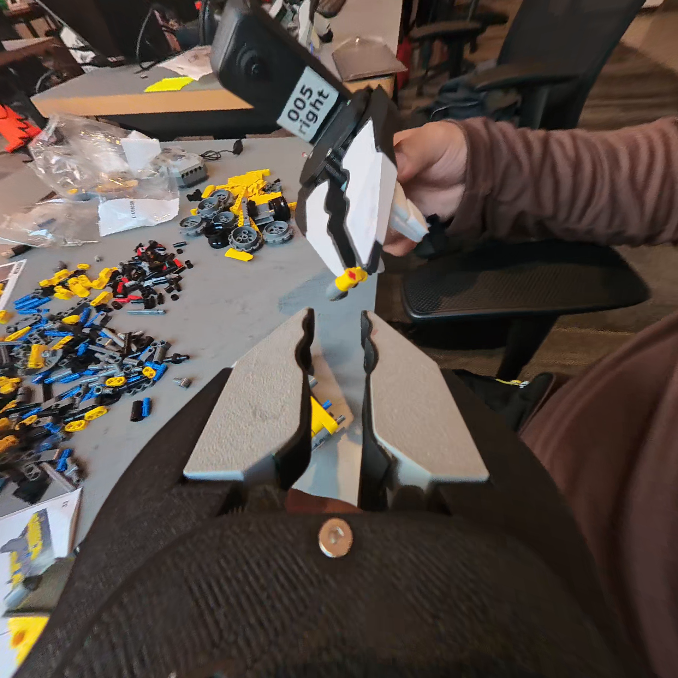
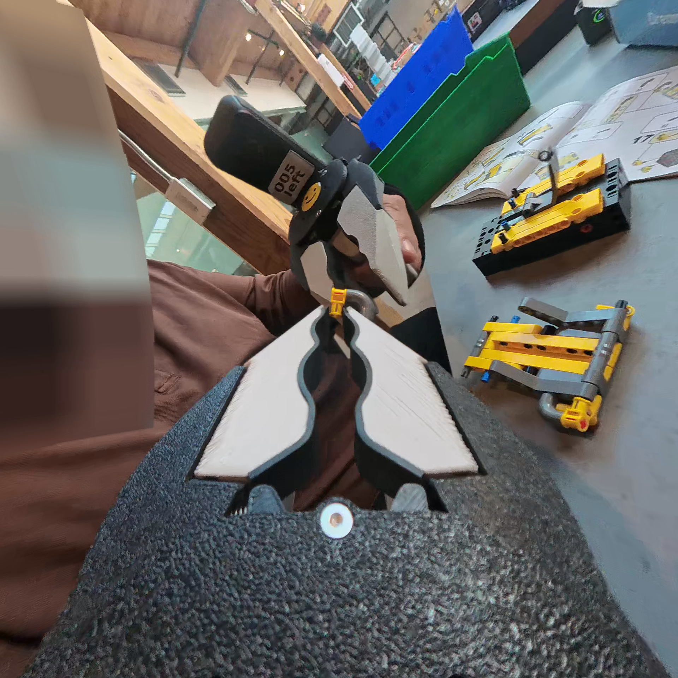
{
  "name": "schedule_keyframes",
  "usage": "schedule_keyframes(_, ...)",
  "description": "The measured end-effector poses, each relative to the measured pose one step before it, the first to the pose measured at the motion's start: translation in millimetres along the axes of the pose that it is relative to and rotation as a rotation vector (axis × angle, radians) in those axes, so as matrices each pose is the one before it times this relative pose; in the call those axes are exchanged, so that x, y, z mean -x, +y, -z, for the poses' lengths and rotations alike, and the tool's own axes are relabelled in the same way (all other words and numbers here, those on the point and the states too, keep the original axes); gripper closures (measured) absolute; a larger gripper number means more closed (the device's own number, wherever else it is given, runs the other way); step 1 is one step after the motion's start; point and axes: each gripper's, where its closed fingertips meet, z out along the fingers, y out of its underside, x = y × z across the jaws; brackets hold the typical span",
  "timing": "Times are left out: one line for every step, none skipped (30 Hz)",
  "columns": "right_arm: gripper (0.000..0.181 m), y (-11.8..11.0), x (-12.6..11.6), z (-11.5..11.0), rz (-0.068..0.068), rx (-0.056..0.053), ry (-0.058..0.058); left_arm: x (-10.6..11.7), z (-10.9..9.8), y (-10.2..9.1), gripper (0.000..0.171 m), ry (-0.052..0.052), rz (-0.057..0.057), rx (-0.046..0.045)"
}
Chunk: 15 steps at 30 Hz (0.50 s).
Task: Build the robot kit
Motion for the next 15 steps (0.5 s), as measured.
schedule_keyframes(0.174,0.44,2.59,-0.30,-0.0205,-0.0019,-0.0318,0.27,0.81,-0.22,0.149,0.0060,0.0020,-0.00840)
schedule_keyframes(0.174,0.46,1.55,0.03,-0.0208,-0.0008,-0.0248,0.13,1.03,-0.46,0.149,0.0051,-0.0060,-0.00865)
schedule_keyframes(0.174,0.56,-0.14,0.29,-0.0171,-0.0004,-0.0140,-0.52,1.40,-1.97,0.149,0.0062,-0.0081,-0.01689)
schedule_keyframes(0.174,0.76,-0.71,0.22,-0.0149,0.0005,-0.0086,-1.44,1.54,-3.49,0.150,0.0091,-0.0096,-0.02492)
schedule_keyframes(0.174,0.85,-0.58,-0.03,-0.0143,0.0011,-0.0096,-1.91,1.39,-4.51,0.150,0.0096,-0.0113,-0.02748)
schedule_keyframes(0.174,0.43,-0.57,-0.13,-0.0135,-0.0012,-0.0087,-2.29,1.11,-4.77,0.152,0.0107,-0.0108,-0.02631)
schedule_keyframes(0.174,-0.20,-0.23,-0.29,-0.0116,-0.0042,-0.0095,-2.43,0.37,-3.37,0.155,0.0125,-0.0090,-0.01629)
schedule_keyframes(0.174,-0.40,0.61,-0.37,-0.0099,-0.0031,-0.0138,0.29,-0.58,-0.70,0.159,-0.0011,-0.0071,0.00004)
schedule_keyframes(0.174,-0.86,-1.65,0.11,-0.0066,-0.0045,0.0044,3.06,-1.00,2.57,0.163,-0.0137,-0.0049,0.02002)
schedule_keyframes(0.174,-0.45,-2.59,0.66,-0.0018,-0.0015,0.0117,1.78,-0.62,2.54,0.163,-0.0033,0.0050,0.01917)
schedule_keyframes(0.174,-0.81,-1.04,0.49,-0.0037,-0.0027,0.0023,1.07,-0.26,1.23,0.163,0.0009,0.0097,0.00822)
schedule_keyframes(0.174,-1.00,-1.13,0.32,-0.0040,-0.0035,0.0044,1.32,-0.20,0.48,0.164,-0.0042,0.0130,0.00392)
schedule_keyframes(0.174,-1.08,-2.46,0.44,-0.0021,-0.0020,0.0141,1.73,-0.18,1.63,0.164,-0.0096,0.0134,0.01409)
schedule_keyframes(0.174,-1.39,-3.98,0.48,0.0017,-0.0017,0.0248,2.68,-0.56,3.16,0.164,-0.0169,0.0136,0.02404)
schedule_keyframes(0.173,-1.81,-5.13,0.49,0.0077,-0.0021,0.0343,3.26,-0.67,4.09,0.165,-0.0176,0.0247,0.03044)
